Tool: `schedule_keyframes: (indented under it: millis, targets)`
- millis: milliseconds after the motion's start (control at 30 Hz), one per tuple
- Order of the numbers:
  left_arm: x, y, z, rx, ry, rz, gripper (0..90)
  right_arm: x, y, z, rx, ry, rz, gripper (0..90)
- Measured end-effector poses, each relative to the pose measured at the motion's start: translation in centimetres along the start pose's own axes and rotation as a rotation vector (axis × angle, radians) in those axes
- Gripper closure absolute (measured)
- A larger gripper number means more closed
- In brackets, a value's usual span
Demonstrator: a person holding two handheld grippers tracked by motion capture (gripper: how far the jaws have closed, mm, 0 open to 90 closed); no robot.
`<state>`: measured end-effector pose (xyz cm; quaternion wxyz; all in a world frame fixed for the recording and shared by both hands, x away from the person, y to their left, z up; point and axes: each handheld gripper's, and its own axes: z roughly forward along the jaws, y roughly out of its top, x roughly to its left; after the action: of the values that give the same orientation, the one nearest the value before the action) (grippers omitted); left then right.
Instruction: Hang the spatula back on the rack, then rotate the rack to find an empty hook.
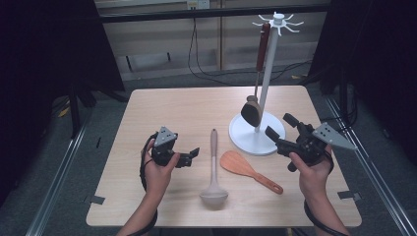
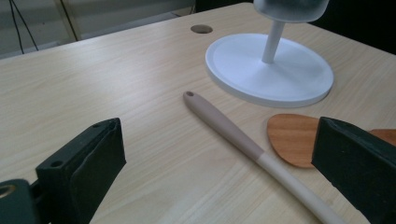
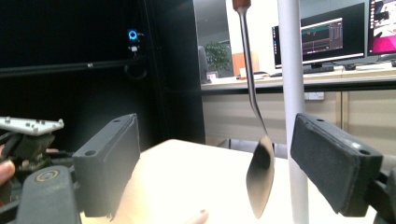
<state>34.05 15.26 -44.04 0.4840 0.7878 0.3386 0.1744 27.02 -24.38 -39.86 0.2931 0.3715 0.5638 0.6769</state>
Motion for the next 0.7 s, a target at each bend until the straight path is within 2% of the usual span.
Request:
schedule_keyframes:
  millis: [267, 333, 433, 633, 700]
  targets:
    - [0.2, -0.6, 0.5, 0.051, -0.008, -0.026, 2.4, 0.1, -1.7, -0.6, 0.059, 0.021, -0.013, 15.1]
    - [0.1, -0.8, 0.7, 0.064, -0.004, -0.035, 2.6, 0.2, -1.8, -0.7, 0.061, 0.018, -0.02, 15.1]
    - [0.0, -1.1, 1.1, 0.078, 0.007, -0.021, 3.2, 0.2, -1.8, -0.9, 0.065, 0.019, -0.025, 15.1]
    - [-0.6, -1.2, 1.8, 0.122, -0.02, -0.045, 4.2, 0.0, -2.1, -1.0, 0.066, 0.014, -0.003, 15.1]
    - [-1.0, -1.1, 2.4, 0.155, -0.022, -0.058, 4.8, 0.0, -2.2, -0.8, 0.072, 0.019, -0.01, 15.1]
